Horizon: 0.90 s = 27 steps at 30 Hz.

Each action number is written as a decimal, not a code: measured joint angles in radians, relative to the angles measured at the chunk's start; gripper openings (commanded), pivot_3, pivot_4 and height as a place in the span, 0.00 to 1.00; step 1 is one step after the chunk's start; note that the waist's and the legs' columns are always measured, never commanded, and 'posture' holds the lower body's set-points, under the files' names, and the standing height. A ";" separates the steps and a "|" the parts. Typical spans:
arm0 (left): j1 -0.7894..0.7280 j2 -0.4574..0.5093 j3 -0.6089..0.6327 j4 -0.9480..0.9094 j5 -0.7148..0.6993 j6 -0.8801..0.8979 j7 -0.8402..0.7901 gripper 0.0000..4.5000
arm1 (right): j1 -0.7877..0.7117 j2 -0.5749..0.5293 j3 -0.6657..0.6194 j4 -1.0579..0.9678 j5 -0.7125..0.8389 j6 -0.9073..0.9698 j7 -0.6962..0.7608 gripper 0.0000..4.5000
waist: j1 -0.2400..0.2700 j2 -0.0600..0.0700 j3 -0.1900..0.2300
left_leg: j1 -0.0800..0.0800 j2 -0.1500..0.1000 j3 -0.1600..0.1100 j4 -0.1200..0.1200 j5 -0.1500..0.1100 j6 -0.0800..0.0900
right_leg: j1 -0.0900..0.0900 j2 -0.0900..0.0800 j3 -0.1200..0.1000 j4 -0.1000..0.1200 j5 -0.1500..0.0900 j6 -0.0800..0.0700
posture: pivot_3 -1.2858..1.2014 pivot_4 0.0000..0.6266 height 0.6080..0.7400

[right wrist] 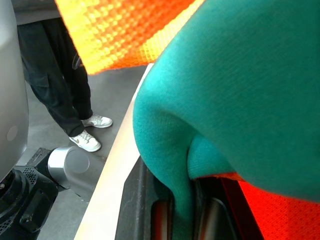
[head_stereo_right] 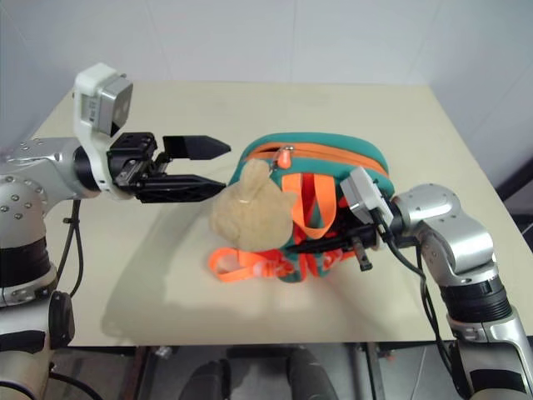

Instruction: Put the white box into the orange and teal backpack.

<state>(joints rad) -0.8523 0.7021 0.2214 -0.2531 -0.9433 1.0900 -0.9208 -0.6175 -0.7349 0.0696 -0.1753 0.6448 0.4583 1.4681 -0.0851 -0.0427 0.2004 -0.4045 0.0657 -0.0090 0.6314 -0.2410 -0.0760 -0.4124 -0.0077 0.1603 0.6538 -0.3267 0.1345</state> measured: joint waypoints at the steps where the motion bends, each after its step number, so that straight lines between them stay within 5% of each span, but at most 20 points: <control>1: 0.007 -0.009 0.017 -0.023 -0.011 0.000 0.033 1.00 | 0.001 0.000 0.000 0.000 0.000 0.000 0.000 0.01 | 0.001 0.000 0.000 | 0.000 0.000 0.000 0.000 0.000 0.000 | 0.000 0.000 0.000 -0.001 0.000 0.000 | 0.52 0.24 1.00; 8: 0.047 -0.030 0.068 -0.183 -0.168 0.007 0.158 1.00 | 0.015 0.000 0.000 -0.001 -0.005 -0.004 -0.003 0.01 | 0.000 0.000 0.000 | 0.000 0.000 0.000 0.001 0.000 0.000 | 0.001 -0.001 0.000 0.000 0.000 0.001 | 0.52 0.24 1.00; 19: 0.117 0.107 0.065 -0.249 -0.440 0.079 0.316 1.00 | 0.015 0.040 0.000 0.011 -0.017 -0.037 -0.021 0.01 | 0.000 0.000 0.000 | 0.001 -0.001 0.000 0.001 0.000 0.000 | 0.002 0.000 0.000 -0.001 0.000 0.001 | 0.52 0.24 1.00; 27: 0.098 0.116 -0.049 -0.251 -0.453 0.075 0.380 1.00 | 0.021 0.051 0.000 0.010 -0.017 -0.038 -0.047 0.01 | -0.001 0.000 0.000 | 0.001 -0.001 0.000 0.000 0.000 0.000 | 0.001 0.000 0.000 -0.001 0.000 0.000 | 0.52 0.24 1.00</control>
<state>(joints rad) -0.7546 0.8185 0.1721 -0.5036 -1.3959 1.1647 -0.5410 -0.5967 -0.6844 0.0696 -0.1652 0.6279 0.4199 1.4207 -0.0864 -0.0429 0.2005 -0.4036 0.0651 -0.0094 0.6315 -0.2409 -0.0764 -0.4112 -0.0076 0.1608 0.6531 -0.3265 0.1349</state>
